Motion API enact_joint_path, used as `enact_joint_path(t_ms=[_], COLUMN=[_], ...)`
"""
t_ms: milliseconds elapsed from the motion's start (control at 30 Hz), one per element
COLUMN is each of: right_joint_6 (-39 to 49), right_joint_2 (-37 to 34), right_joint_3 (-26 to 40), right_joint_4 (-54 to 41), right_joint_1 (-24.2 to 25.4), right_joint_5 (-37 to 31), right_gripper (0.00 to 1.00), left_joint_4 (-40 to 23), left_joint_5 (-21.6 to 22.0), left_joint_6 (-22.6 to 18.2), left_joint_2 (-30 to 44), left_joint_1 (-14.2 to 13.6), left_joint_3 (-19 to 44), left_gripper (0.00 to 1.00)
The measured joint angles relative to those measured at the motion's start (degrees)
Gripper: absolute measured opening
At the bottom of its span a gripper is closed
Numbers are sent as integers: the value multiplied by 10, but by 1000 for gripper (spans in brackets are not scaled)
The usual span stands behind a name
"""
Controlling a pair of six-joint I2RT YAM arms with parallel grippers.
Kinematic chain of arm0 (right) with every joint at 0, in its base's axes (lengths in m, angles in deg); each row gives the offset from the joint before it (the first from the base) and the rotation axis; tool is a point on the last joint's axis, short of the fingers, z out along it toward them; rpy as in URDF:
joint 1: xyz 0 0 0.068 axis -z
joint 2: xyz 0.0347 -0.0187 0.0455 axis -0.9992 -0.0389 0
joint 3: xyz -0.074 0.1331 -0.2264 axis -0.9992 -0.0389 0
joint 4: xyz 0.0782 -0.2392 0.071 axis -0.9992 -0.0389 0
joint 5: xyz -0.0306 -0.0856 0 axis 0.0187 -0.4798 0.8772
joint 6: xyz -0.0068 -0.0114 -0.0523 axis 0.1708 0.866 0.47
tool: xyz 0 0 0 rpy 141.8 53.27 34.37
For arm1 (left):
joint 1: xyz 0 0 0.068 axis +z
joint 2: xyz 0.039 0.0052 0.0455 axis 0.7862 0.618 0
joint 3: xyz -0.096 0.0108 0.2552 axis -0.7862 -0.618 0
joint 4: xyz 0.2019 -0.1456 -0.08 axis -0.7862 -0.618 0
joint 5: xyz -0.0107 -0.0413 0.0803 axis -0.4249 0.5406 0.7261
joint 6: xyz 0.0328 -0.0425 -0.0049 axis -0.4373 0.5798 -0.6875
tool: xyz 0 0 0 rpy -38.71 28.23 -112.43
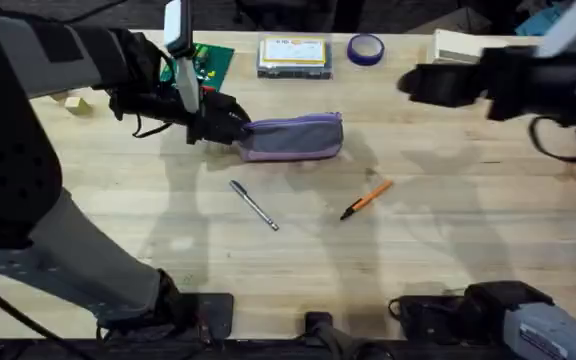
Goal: Unzip the bag, pick up the pens from the table one at a time and place them inside, then zip the bag closed.
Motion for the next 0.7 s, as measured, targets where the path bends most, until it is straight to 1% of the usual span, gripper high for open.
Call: enact_joint_path(t_ms=[133,333,533,700], right_joint_6=[-42,-123,-208,-233], right_joint_2=[-53,-115,-176,-213], right_joint_3=[0,0,0,0], right_joint_4=[1,5,51,112], right_joint_1=[-17,-19,-19,-35], right_joint_5=[17,24,30,34], right_gripper=[998,998,998,998], left_joint_4=[0,0,0,0], left_joint_5=[0,0,0,0], left_joint_6=[0,0,0,0], left_joint_2=[0,0,0,0], left_joint_1=[0,0,0,0], left_joint_3=[0,0,0,0], left_gripper=[43,43,43,43])
